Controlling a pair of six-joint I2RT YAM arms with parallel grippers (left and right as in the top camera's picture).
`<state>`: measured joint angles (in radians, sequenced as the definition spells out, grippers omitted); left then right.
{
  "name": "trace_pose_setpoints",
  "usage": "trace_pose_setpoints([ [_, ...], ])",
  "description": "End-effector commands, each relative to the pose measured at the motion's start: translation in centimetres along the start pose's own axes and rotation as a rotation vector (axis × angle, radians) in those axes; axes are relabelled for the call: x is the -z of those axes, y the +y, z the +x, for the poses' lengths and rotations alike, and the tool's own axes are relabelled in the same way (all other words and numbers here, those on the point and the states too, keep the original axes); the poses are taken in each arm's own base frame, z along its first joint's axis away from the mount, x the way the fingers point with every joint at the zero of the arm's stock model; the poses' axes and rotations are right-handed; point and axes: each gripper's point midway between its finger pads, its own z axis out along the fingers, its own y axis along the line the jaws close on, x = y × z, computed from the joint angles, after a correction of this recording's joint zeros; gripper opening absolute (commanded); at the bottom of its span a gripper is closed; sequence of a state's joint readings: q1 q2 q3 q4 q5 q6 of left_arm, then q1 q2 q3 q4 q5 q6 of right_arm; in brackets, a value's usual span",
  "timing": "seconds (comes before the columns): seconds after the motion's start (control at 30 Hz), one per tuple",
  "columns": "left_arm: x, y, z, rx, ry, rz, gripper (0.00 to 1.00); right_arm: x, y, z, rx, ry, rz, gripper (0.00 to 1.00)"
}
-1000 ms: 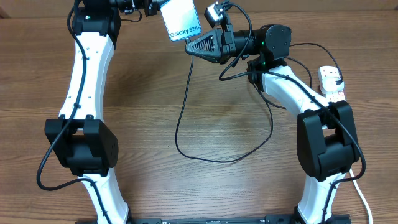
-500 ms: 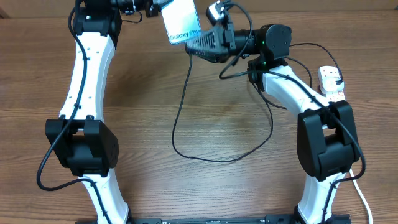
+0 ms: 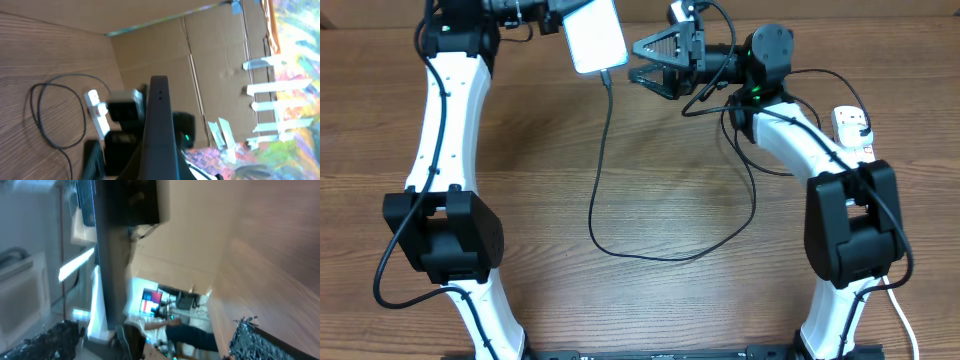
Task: Plug charger to phone and switch on socket
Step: 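Open the right gripper and withdraw it from the phone, then lower the phone with the left gripper flat onto the table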
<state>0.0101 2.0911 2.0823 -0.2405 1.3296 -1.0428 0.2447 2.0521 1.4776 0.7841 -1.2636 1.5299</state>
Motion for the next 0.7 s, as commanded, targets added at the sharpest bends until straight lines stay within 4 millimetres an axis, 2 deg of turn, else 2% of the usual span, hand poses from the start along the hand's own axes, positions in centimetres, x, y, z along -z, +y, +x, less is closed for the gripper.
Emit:
trace_pose_setpoints([
  [0.0, 0.8, -1.1, -0.1, -0.045, -0.014, -0.004, 0.04, 2.3, -1.2, -1.4, 0.155, -0.047, 0.063, 1.0],
  [0.13, 0.9, -0.2, -0.2, -0.043, -0.032, -0.035, 0.04, 4.6, -7.1, -1.1, 0.086, -0.077, 0.225, 1.0],
  [0.17, 0.9, 0.2, -0.2, -0.053, -0.04, -0.05, 0.04, 5.5, -9.4, -0.5, 0.044, -0.087, 0.305, 1.0],
  [0.23, 0.9, 0.8, -0.2, -0.061, -0.048, -0.07, 0.04, 6.7, -12.4, 0.7, -0.009, -0.091, 0.425, 1.0],
  [0.33, 0.8, 2.2, 0.2, -0.044, -0.055, -0.12, 0.04, 8.5, -15.7, 2.6, -0.074, -0.082, 0.595, 1.0],
  [0.4, 0.6, 3.3, 0.9, -0.044, -0.045, -0.159, 0.04, 9.6, -17.0, 3.6, -0.104, -0.07, 0.674, 1.0],
  [0.5, 0.5, 6.0, 2.3, -0.015, -0.032, -0.274, 0.04, 11.8, -18.5, 4.6, -0.165, -0.075, 0.786, 1.0],
  [0.53, 0.3, 7.2, 3.2, 0.0, -0.017, -0.333, 0.04, 12.5, -18.7, 4.7, -0.157, -0.073, 0.799, 1.0],
  [0.67, -0.6, 9.8, 6.0, 0.008, 0.05, -0.467, 0.04, 14.8, -18.3, 3.9, -0.119, -0.108, 0.855, 1.0],
])
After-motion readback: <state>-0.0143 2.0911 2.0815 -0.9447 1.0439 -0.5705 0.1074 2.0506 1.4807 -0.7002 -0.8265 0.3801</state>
